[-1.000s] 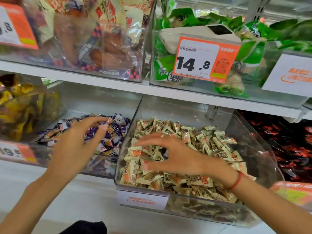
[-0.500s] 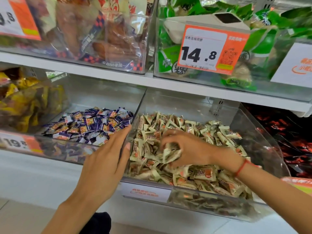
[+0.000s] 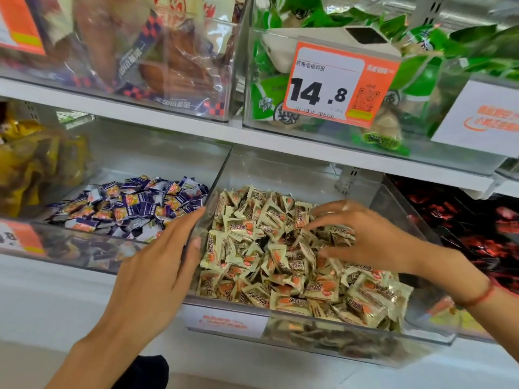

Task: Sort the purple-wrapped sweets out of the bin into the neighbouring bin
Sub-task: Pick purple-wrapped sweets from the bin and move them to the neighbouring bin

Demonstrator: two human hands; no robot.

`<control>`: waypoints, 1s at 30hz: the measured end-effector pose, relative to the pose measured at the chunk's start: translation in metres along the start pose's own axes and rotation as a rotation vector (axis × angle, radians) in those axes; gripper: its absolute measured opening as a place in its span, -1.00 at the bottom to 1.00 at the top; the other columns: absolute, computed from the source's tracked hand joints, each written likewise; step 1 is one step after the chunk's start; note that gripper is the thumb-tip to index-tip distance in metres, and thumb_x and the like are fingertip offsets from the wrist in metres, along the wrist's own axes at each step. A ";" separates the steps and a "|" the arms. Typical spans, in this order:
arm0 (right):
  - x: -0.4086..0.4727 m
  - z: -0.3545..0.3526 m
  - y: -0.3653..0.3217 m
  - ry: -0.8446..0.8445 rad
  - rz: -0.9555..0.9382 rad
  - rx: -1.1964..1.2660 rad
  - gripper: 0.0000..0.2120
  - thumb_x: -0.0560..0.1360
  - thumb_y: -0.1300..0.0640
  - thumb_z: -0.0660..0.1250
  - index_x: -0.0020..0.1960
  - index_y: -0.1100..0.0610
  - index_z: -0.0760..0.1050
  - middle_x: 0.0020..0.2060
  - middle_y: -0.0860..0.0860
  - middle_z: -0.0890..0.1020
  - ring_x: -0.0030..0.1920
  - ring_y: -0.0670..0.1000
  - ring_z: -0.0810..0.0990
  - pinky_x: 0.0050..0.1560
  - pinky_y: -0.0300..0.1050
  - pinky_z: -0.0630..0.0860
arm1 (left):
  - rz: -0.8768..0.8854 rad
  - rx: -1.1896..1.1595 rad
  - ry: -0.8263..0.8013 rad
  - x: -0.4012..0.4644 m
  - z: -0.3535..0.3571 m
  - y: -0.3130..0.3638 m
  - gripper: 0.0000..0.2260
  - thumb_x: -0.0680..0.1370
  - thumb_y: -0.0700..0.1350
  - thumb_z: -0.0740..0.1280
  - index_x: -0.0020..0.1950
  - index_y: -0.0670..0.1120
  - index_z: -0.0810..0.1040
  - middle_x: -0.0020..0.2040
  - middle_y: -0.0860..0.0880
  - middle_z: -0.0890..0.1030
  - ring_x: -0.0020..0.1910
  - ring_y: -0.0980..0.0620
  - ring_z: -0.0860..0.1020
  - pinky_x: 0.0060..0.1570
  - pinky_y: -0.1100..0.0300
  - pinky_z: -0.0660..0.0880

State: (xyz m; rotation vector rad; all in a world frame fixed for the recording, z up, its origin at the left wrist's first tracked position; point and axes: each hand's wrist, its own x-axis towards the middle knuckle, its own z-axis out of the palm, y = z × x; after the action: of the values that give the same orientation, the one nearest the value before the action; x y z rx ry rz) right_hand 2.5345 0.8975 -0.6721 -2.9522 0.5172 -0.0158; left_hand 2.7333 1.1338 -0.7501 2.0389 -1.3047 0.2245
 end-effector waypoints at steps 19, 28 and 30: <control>0.032 0.072 -0.054 -0.387 -0.299 -0.070 -0.35 0.51 -0.05 0.34 0.49 -0.31 0.10 0.50 -0.03 0.16 0.45 0.04 0.18 0.39 0.21 0.18 | 0.009 0.077 0.028 0.000 0.002 -0.003 -0.62 0.66 0.05 0.02 0.48 0.07 0.27 0.38 0.03 0.44 -0.14 -0.11 0.62 -0.41 0.23 0.31; 0.035 0.059 -0.036 -0.102 -0.309 -0.112 -0.45 0.40 -0.05 0.43 0.36 -0.09 0.39 0.21 -0.11 0.47 0.09 -0.09 0.50 -0.04 -0.09 0.54 | 0.019 0.083 0.011 0.000 0.000 -0.004 -0.58 0.63 0.08 -0.03 0.49 0.10 0.23 0.38 0.04 0.43 -0.11 -0.11 0.63 -0.38 0.13 0.46; 0.030 0.043 -0.025 -0.015 -0.199 -0.004 -0.50 0.39 -0.02 0.46 0.30 -0.05 0.46 0.13 -0.22 0.45 -0.01 -0.24 0.48 0.03 -0.16 0.53 | 0.024 0.073 0.015 -0.001 0.000 -0.004 -0.58 0.63 0.08 -0.04 0.49 0.10 0.22 0.38 0.04 0.43 -0.08 -0.12 0.63 -0.35 0.09 0.50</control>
State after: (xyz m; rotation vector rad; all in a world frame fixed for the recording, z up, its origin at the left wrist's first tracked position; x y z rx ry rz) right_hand 2.5720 0.9163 -0.7111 -2.9922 0.2201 -0.0147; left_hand 2.7364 1.1351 -0.7524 2.0796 -1.3298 0.3013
